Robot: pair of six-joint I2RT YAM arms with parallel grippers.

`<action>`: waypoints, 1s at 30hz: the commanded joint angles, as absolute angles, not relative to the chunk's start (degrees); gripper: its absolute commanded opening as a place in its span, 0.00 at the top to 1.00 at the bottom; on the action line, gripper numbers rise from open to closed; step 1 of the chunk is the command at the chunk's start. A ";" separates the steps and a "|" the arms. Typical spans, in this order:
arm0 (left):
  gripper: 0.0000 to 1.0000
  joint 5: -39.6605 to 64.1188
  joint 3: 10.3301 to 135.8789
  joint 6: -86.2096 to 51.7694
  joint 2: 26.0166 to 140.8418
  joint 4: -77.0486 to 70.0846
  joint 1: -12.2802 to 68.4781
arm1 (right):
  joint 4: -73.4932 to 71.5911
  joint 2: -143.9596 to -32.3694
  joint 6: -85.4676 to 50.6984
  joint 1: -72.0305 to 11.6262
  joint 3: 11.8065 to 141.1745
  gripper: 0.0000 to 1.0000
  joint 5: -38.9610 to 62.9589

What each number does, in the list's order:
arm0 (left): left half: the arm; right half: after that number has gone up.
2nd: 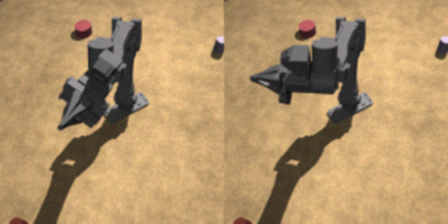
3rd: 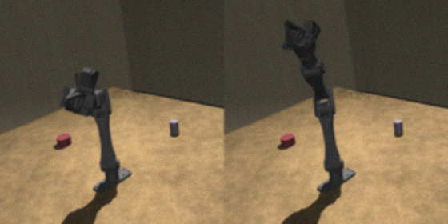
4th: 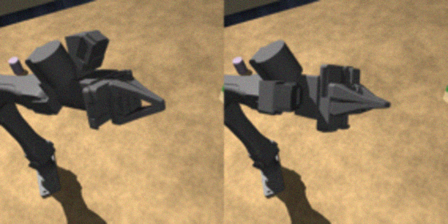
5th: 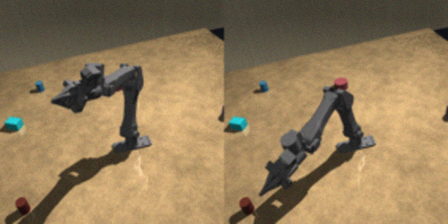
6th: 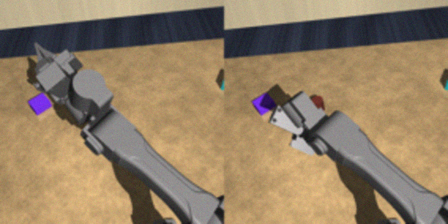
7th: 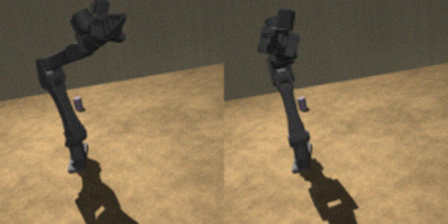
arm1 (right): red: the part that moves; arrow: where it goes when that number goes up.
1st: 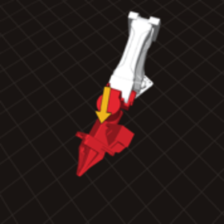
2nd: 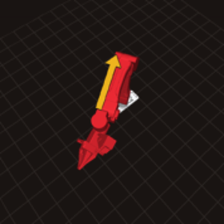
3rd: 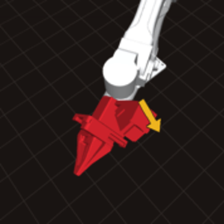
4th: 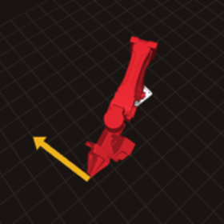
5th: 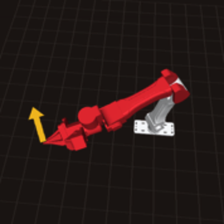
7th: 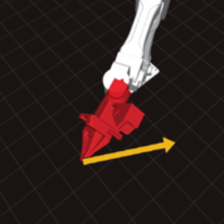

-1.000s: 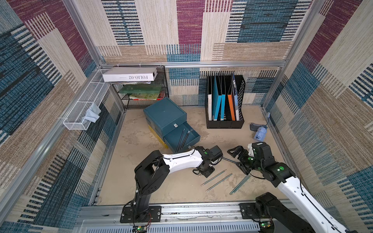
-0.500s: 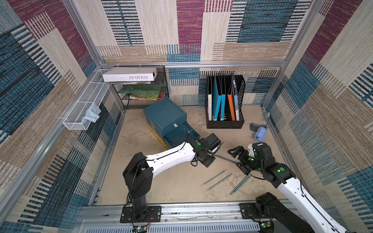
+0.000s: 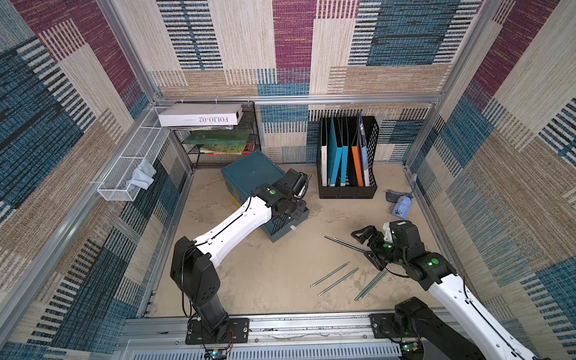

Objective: Please place the pencils in the drawer according to their color
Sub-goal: Pick up the pencil from the center of the board, then place the pencil in the drawer.

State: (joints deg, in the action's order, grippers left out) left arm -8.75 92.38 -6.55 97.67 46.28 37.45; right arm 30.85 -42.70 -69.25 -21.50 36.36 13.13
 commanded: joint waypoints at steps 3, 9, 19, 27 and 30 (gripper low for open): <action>1.00 -11.21 89.96 -4.95 96.70 44.44 33.68 | 29.42 -42.71 -69.08 -21.43 36.48 0.01 13.10; 1.00 -12.08 84.92 -5.70 94.38 42.85 32.26 | 29.30 -42.71 -69.00 -21.27 36.32 0.01 13.10; 1.00 -9.85 78.27 -8.78 90.90 42.39 32.19 | 28.44 -43.20 -69.01 -21.18 36.03 0.01 13.54; 1.00 -6.96 76.03 -10.69 90.35 42.89 32.26 | 28.39 -43.20 -69.00 -21.09 35.94 0.01 13.56; 1.00 -6.01 76.03 -10.82 90.67 43.30 32.26 | 28.43 -43.20 -68.99 -21.09 35.90 0.01 13.54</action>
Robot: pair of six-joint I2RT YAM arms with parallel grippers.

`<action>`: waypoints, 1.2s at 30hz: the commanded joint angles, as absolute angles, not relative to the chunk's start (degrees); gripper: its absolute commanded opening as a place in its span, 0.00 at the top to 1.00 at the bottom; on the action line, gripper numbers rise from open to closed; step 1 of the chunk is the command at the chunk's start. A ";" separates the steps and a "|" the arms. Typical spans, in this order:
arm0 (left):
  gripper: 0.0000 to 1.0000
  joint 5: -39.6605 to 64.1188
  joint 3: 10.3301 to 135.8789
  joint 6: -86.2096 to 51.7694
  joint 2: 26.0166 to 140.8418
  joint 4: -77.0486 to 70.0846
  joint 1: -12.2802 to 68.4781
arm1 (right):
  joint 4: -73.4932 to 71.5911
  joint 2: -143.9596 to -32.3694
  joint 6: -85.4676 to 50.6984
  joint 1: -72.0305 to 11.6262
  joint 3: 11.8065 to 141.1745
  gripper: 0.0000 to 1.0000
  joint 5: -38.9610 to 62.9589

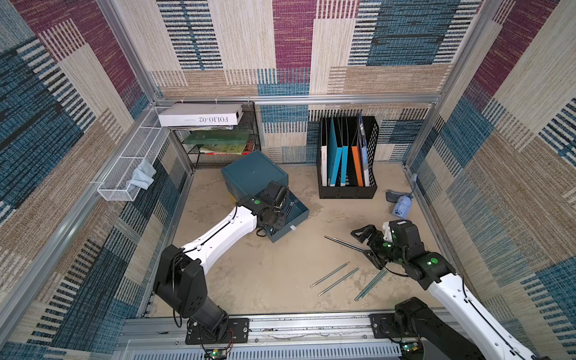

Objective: Please place the pencils in the drawer according to their color
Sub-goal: Place the pencil in the drawer, then adjust the pencil at the center of the board.

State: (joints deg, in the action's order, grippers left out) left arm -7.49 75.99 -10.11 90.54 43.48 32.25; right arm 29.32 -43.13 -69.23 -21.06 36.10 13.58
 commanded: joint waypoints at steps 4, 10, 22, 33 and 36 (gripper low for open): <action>0.87 -5.20 76.12 -11.07 91.14 43.85 32.26 | 28.39 -43.15 -69.01 -21.10 35.92 0.01 13.54; 0.60 -5.35 77.64 -10.81 90.79 44.37 32.26 | 28.39 -43.42 -68.86 -21.00 36.11 0.01 13.54; 0.55 0.16 85.51 -10.19 90.08 46.12 32.67 | 28.25 -44.21 -68.08 -20.74 36.12 0.01 13.40; 0.51 2.83 90.00 -8.39 93.46 46.11 43.62 | 29.66 -44.64 -64.69 -16.70 34.76 0.01 14.13; 0.50 1.35 91.35 -7.18 96.35 46.16 47.95 | 30.96 -45.38 -62.45 -14.26 35.05 0.01 15.15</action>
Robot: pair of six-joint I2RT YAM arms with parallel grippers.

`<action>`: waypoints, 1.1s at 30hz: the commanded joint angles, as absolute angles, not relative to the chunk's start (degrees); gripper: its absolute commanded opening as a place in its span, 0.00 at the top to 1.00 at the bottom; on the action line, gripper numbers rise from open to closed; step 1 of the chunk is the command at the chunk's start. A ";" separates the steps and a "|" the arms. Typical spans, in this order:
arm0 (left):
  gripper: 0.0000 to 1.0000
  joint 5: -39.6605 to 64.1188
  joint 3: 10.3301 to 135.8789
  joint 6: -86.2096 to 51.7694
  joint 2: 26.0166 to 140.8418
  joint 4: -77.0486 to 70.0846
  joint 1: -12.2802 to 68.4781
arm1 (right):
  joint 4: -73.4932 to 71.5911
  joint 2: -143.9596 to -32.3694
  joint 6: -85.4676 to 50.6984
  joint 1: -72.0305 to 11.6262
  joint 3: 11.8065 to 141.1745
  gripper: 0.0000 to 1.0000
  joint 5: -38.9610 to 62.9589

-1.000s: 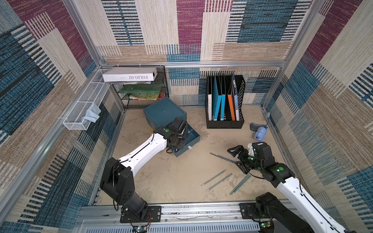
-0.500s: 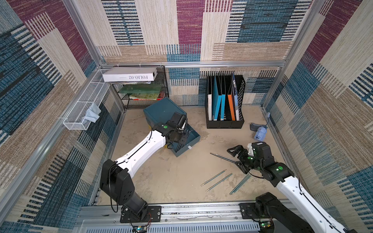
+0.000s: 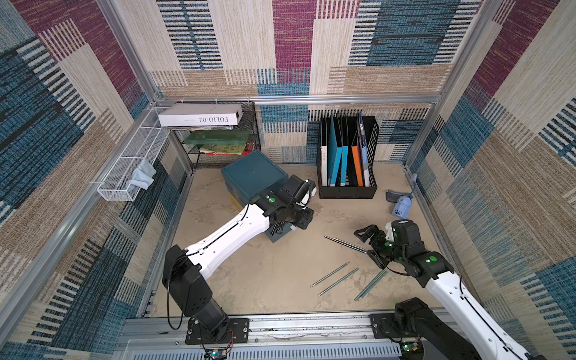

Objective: Please place the pencils in the drawer according to their color
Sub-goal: Adjust the pencil at the center of the board.

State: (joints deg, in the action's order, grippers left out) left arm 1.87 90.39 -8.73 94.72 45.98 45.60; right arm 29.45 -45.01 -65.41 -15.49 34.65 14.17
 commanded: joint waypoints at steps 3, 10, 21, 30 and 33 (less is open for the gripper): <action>0.50 1.45 92.65 -6.94 99.51 46.14 50.94 | 32.12 -46.25 -60.21 -11.35 35.18 0.01 16.32; 0.50 2.59 96.18 -6.41 107.52 46.09 54.51 | 33.31 -48.10 -58.37 -5.93 34.00 0.01 16.99; 0.51 3.74 98.61 -8.07 113.03 44.96 54.83 | 30.24 -52.81 -57.22 -4.66 30.97 0.01 14.42; 0.52 3.71 95.13 -9.22 110.85 43.87 54.92 | 26.55 -59.23 -56.77 -4.44 31.61 0.01 13.07; 0.52 3.87 94.35 -9.70 110.20 43.54 54.92 | 25.72 -62.05 -56.35 -4.41 32.45 0.01 12.01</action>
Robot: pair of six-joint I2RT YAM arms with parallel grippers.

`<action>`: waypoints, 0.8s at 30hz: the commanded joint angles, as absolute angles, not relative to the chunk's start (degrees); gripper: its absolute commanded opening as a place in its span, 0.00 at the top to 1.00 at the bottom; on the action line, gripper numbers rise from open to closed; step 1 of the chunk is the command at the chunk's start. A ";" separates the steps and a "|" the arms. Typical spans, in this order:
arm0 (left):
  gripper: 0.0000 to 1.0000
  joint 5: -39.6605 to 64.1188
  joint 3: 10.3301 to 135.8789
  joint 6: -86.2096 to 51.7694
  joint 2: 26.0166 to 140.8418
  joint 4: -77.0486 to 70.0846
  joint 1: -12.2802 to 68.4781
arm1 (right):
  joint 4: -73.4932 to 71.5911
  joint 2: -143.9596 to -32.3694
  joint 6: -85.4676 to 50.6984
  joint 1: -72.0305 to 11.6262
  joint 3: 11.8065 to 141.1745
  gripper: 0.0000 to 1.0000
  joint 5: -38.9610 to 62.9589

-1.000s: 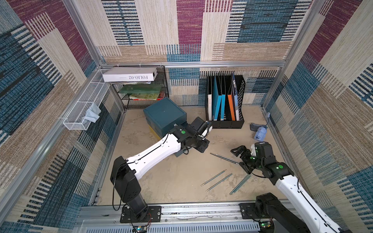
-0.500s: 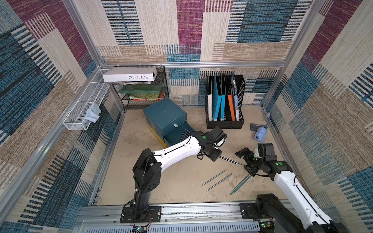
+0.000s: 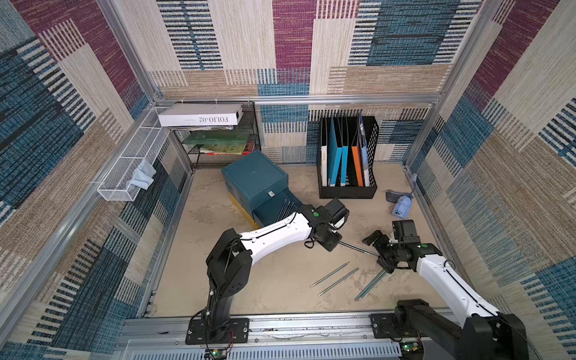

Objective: Please place the pencils in the drawer according to their color
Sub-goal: Adjust the pencil at the center of the board.

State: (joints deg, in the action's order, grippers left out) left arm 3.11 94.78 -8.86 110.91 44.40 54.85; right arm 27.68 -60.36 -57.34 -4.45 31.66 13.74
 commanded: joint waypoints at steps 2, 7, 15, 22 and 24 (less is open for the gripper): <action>0.52 3.96 94.07 -9.97 109.74 43.41 54.96 | 24.96 -63.93 -55.99 -4.36 33.09 0.01 11.65; 0.52 3.82 94.04 -10.10 109.34 43.27 54.96 | 23.92 -69.42 -55.81 -4.39 35.13 0.01 11.81; 0.53 3.01 92.88 -10.00 108.51 43.24 54.94 | 22.50 -81.90 -52.34 -4.37 40.03 0.01 18.80; 0.53 2.46 91.46 -10.02 107.84 42.45 55.00 | 20.40 -85.83 -54.80 -5.20 42.91 0.01 21.06; 0.53 2.42 91.15 -10.02 107.87 42.52 55.01 | 20.23 -86.77 -55.21 -5.99 43.96 0.01 21.69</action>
